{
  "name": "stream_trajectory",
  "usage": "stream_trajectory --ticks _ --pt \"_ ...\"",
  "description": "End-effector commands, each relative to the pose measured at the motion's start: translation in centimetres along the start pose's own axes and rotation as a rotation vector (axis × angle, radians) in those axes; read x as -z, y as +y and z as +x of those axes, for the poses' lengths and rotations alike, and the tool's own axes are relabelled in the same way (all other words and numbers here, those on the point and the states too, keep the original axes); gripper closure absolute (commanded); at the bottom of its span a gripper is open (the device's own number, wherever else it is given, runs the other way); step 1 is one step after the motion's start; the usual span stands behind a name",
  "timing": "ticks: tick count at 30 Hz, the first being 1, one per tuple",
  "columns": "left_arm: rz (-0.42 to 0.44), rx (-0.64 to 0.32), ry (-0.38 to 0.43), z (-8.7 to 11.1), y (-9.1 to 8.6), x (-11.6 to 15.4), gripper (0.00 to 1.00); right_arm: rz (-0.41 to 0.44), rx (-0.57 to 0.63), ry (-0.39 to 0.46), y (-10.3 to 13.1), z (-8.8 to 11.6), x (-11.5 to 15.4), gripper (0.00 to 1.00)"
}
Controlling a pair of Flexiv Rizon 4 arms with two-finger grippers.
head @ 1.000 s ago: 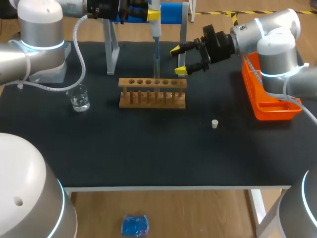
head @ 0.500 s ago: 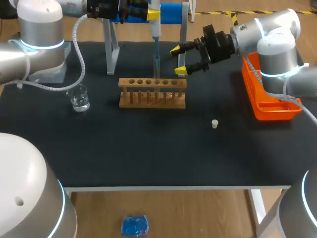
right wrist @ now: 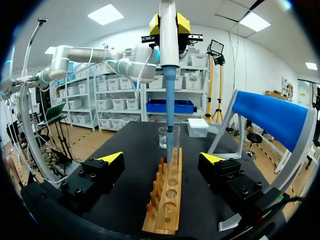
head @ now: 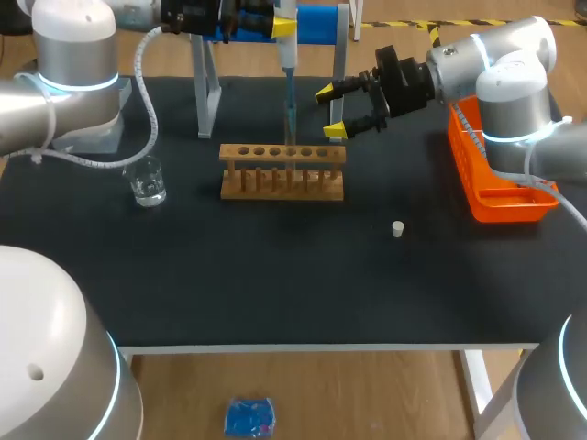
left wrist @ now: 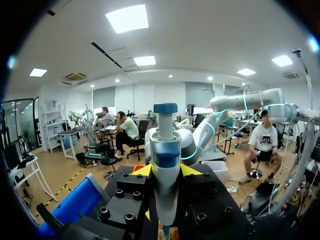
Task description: Invert the test tube, pick up the pipette, mount the tip to pipette, aspirate from beaker and dispense into the tube, eject the tip, return the pipette, and cap with the stopper.
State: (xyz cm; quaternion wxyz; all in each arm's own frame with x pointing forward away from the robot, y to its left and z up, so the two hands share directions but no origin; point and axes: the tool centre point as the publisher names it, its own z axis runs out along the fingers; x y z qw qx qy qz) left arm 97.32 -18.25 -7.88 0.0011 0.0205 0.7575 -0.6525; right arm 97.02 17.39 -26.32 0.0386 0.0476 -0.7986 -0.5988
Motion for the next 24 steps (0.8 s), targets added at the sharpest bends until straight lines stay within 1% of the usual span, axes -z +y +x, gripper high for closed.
stream_trajectory --ticks 1,13,14,24 --pt "0.000 0.000 -0.005 0.2 -0.1 0.0 1.00 0.001 0.000 0.003 0.0 -0.1 0.0 0.00" --pt "0.000 0.000 -0.005 0.2 -0.1 0.0 1.00 0.001 0.000 0.003 0.0 -0.1 0.0 0.00" --pt "0.000 0.000 -0.005 0.2 -0.1 0.0 1.00 -0.007 -0.002 0.007 0.5 0.2 0.4 0.00" --pt "0.000 0.000 -0.005 0.2 -0.1 0.0 1.00 0.019 -0.014 0.003 5.0 1.9 3.8 0.00"
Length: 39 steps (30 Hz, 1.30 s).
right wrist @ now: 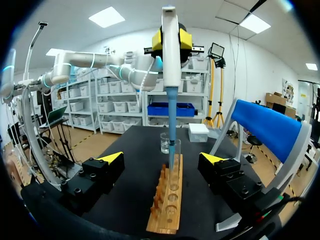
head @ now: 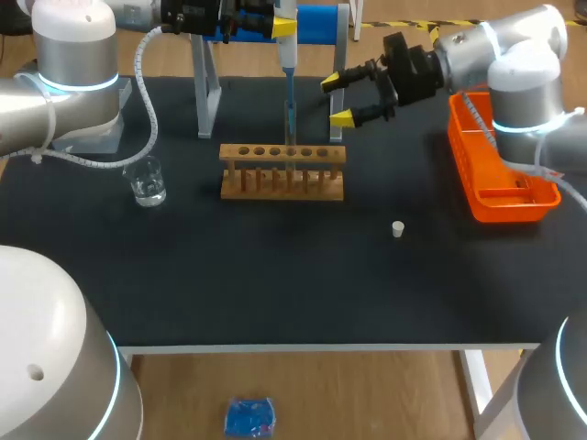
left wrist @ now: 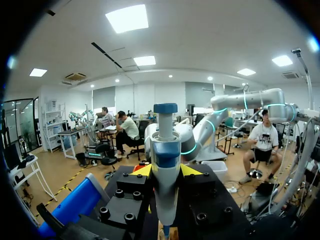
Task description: Invert the test tube, pick up the pipette, mount the tip to pipette, aspirate from beaker and dispense into the tube, eject the tip, return the pipette, and cap with the stopper.
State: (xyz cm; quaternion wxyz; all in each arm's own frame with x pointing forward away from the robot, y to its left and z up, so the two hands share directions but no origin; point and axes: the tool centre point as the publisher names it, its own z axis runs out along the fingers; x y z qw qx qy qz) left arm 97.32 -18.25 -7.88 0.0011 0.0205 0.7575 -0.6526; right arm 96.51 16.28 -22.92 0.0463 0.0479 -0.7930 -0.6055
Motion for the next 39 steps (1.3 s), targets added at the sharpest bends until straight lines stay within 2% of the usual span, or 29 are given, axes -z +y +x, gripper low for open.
stream_trajectory --ticks 1,13,25,31,39 --pt "0.000 0.000 -0.005 0.2 -0.1 0.0 1.00 0.035 -0.012 -0.001 2.5 1.4 2.1 0.00" --pt "0.000 0.000 -0.005 0.2 -0.1 0.0 1.00 0.173 -0.052 -0.057 9.2 2.5 4.1 0.00" --pt "0.000 0.000 -0.005 0.2 -0.1 0.0 1.00 0.214 -0.002 -0.074 18.0 4.0 5.7 0.00" --pt "0.000 0.000 -0.005 0.2 -0.1 0.0 1.00 0.239 0.022 -0.095 20.7 5.1 5.7 0.00" --pt "0.000 0.000 -0.005 0.2 -0.1 0.0 1.00 0.266 0.022 -0.136 22.6 4.9 5.4 0.00"
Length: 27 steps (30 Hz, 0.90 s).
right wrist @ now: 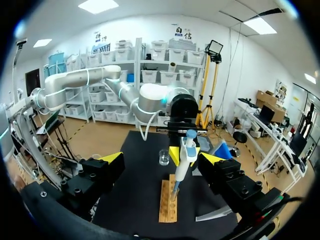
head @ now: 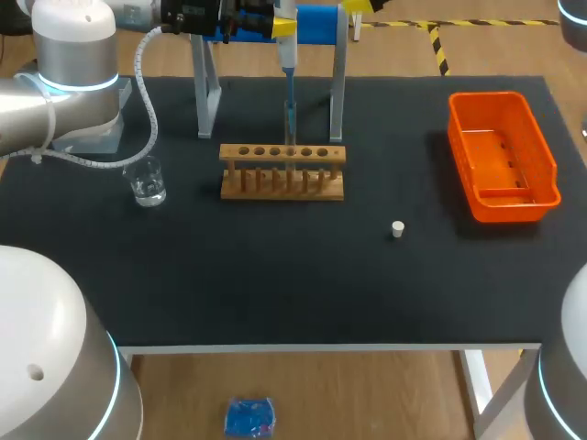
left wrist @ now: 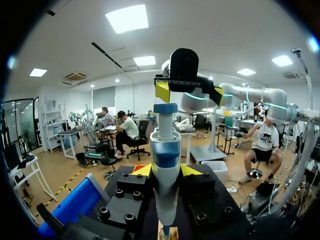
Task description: Invert the test tube, pick up the pipette, mount the tip to pipette, aspirate from beaker and dispense into the tube, eject the tip, return the pipette, and cap with the stopper.
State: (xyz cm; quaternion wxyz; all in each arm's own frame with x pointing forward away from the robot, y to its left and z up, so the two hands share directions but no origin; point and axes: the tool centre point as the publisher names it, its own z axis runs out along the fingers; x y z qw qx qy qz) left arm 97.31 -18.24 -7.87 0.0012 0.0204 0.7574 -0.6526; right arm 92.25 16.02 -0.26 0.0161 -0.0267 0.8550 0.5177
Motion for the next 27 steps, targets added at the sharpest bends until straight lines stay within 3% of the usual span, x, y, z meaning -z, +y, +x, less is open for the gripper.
stream_trajectory --ticks 1,2,3,4,6,7,8,27 --pt "0.000 0.000 -0.005 0.2 -0.1 0.0 1.00 0.050 -0.008 -0.014 0.9 0.2 -0.1 0.00" --pt "0.000 0.000 -0.005 0.2 -0.1 0.0 1.00 0.055 -0.011 -0.017 1.0 0.1 -0.2 0.00" --pt "0.000 0.000 -0.005 0.2 -0.1 0.0 1.00 0.057 -0.015 -0.017 1.1 0.0 -0.3 0.20" --pt "0.000 0.000 -0.005 0.2 -0.1 0.0 1.00 0.060 -0.020 -0.016 1.3 -0.1 -0.4 0.53" --pt "0.000 0.000 -0.005 0.2 -0.1 0.0 1.00 0.068 -0.028 -0.023 1.4 -0.3 -0.6 0.75" --pt "0.000 0.000 -0.005 0.2 -0.1 0.0 1.00 0.069 -0.034 -0.023 1.5 -0.5 -0.8 0.92" --pt "0.000 0.000 -0.005 0.2 -0.1 0.0 1.00 0.071 -0.042 -0.023 1.6 -0.6 -0.9 1.00" --pt "0.000 0.000 -0.005 0.2 -0.1 0.0 1.00 0.076 -0.131 -0.037 3.5 -3.3 -3.6 1.00"
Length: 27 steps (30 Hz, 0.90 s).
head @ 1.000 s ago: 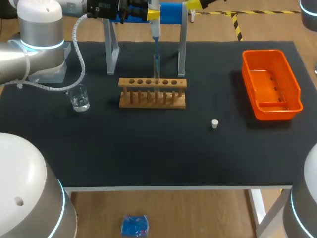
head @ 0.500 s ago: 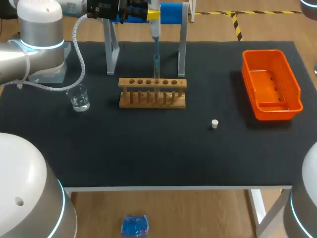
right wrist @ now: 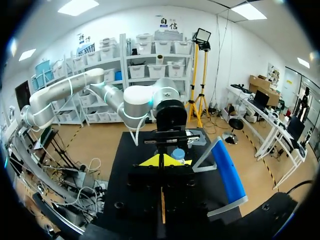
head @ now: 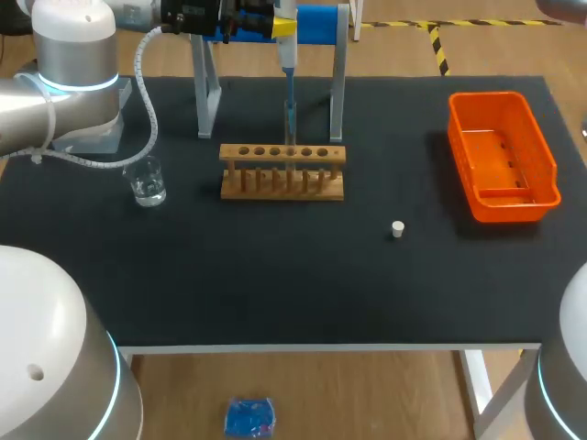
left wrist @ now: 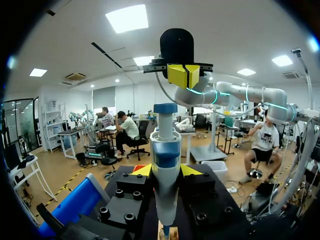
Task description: Invert the test tube, pick up the pipette, mount the tip to pipette, aspirate from beaker and dispense into the tube, eject the tip, return the pipette, and cap with the stopper.
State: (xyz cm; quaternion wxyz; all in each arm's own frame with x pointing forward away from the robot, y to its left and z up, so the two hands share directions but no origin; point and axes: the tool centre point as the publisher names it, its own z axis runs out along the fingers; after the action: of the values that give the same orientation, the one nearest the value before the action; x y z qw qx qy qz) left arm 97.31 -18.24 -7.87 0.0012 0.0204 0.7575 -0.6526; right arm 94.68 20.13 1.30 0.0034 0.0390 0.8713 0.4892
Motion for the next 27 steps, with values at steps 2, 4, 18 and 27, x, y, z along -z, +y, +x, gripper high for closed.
stream_trajectory --ticks 2,4,18,27 --pt "0.000 0.000 -0.005 0.1 -0.1 0.0 1.00 0.008 -0.017 0.013 0.7 -0.7 -1.0 1.00" --pt "0.000 0.000 -0.005 0.1 -0.1 0.0 1.00 0.006 -0.028 0.014 0.8 -0.8 -1.4 1.00" --pt "0.000 0.000 -0.005 0.1 -0.1 0.0 1.00 0.013 -0.052 0.018 0.8 -1.6 -3.2 1.00" --pt "0.000 0.000 -0.005 0.1 -0.1 0.0 1.00 0.021 -0.058 0.017 0.7 -1.9 -3.8 1.00"
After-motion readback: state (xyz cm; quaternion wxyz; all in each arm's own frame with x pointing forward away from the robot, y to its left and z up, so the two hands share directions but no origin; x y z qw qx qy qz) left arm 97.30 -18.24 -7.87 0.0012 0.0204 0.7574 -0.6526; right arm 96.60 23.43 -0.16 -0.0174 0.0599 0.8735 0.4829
